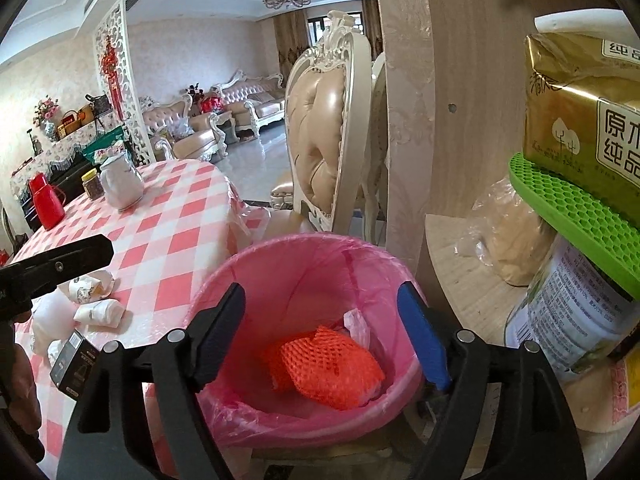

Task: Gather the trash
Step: 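Open both tools to drop the net and tissue into the bin, then move both open tools back over the remaining litter on the table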

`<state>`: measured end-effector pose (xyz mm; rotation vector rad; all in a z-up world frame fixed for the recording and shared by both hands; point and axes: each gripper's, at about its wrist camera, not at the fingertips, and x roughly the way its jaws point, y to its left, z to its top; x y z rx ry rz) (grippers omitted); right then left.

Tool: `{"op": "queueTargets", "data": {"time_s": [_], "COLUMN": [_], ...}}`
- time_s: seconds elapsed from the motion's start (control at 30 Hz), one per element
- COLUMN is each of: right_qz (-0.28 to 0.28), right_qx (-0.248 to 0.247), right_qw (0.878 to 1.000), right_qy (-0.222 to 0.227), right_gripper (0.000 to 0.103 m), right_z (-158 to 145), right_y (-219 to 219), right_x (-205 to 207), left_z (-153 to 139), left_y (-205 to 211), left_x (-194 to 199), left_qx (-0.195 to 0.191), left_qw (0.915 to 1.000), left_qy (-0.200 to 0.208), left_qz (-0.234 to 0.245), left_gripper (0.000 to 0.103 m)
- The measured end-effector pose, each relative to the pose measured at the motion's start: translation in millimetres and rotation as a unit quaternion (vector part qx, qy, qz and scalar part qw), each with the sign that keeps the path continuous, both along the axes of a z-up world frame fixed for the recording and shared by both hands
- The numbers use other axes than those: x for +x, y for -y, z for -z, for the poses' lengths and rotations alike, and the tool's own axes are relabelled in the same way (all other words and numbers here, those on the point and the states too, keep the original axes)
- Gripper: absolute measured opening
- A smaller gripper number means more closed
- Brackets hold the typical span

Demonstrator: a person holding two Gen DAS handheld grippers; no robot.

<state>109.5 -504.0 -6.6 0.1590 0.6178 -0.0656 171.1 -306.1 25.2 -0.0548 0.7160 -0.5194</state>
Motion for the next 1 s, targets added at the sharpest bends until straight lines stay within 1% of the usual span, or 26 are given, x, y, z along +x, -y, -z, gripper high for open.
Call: {"op": "queueTargets", "data": {"time_s": [0.17, 0.3, 0.5, 0.7, 1.0], "right_qz": [-0.007, -0.012, -0.023, -0.038, -0.061], "right_qx": [-0.002, -0.003, -0.006, -0.01, -0.011], "right_qw": [1.0, 1.0, 1.0, 0.999, 0.998], "right_qy": [0.0, 0.004, 0.003, 0.002, 0.0], "right_gripper": [0.078, 0.081, 0.084, 0.085, 0.085], "right_z": [-2, -5, -7, -9, -10], "right_y": [-7, -12, -25, -41, -71], "right_x": [-2, -5, -8, -6, -3], "left_z": [-1, -4, -6, -8, -6], "left_y": [-12, -23, -41, -72, -133], "left_x": [-7, -14, -24, -32, -39], "left_qx": [-0.004, -0.008, -0.013, -0.019, -0.026], "left_qw": [0.9999, 0.9998, 0.9993, 0.998, 0.9936], "left_qy": [0.002, 0.006, 0.012, 0.015, 0.014], "left_qz": [-0.011, -0.019, -0.033, -0.059, -0.109], "left_gripper": [0.075, 0.075, 0.075, 0.075, 0.075]}}
